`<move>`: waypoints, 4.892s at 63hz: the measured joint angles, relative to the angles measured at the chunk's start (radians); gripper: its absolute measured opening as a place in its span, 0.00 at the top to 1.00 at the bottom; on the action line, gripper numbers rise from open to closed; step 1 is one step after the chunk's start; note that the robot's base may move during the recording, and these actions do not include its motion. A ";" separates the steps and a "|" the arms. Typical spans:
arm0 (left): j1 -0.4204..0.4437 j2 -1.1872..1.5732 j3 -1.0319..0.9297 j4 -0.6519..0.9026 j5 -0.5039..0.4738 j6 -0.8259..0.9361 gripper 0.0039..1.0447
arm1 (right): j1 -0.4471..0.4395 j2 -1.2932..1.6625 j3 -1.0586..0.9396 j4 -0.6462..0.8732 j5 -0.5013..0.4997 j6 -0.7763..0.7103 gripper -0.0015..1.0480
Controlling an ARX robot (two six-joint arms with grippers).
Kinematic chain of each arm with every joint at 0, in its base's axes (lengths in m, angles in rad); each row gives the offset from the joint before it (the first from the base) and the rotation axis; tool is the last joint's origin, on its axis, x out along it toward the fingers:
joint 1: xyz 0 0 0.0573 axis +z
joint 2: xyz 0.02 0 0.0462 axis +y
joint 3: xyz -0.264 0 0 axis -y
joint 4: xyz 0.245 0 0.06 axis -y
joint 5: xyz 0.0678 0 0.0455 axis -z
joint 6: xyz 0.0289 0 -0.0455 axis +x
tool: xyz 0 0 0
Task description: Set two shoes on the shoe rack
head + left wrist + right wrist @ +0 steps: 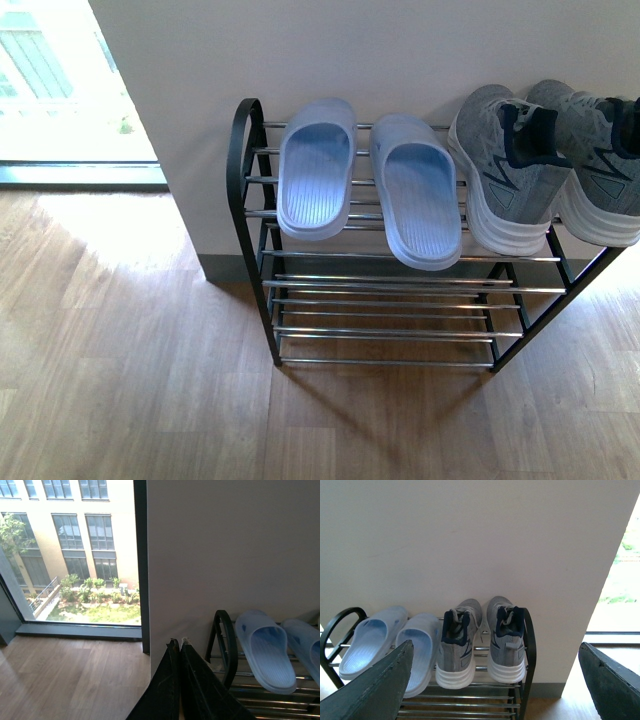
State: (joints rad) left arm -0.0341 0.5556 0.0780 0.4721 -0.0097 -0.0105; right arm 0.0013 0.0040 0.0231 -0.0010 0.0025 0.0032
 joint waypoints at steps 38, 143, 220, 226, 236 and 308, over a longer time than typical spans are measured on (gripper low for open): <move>0.031 -0.251 -0.064 -0.166 0.010 0.001 0.99 | 0.000 0.000 0.000 0.000 0.000 0.000 0.09; 0.032 -0.540 -0.064 -0.472 0.010 0.003 0.09 | 0.000 0.001 0.000 0.000 0.000 0.000 0.09; 0.032 -0.540 -0.064 -0.473 0.010 0.003 0.09 | 0.000 0.000 0.000 0.000 -0.002 0.000 0.09; 0.032 -0.540 -0.064 -0.472 0.010 0.003 0.09 | 0.000 0.000 0.000 0.000 0.000 0.000 0.09; 0.032 -0.540 -0.064 -0.472 0.011 0.003 0.09 | 0.000 0.000 0.000 0.000 -0.002 0.000 0.09; 0.032 -0.540 -0.064 -0.472 0.010 0.003 0.09 | 0.000 0.000 0.000 0.000 -0.003 0.000 0.09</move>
State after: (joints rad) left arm -0.0025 0.0158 0.0139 -0.0002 -0.0002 -0.0074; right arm 0.0013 0.0036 0.0231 -0.0010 -0.0002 0.0032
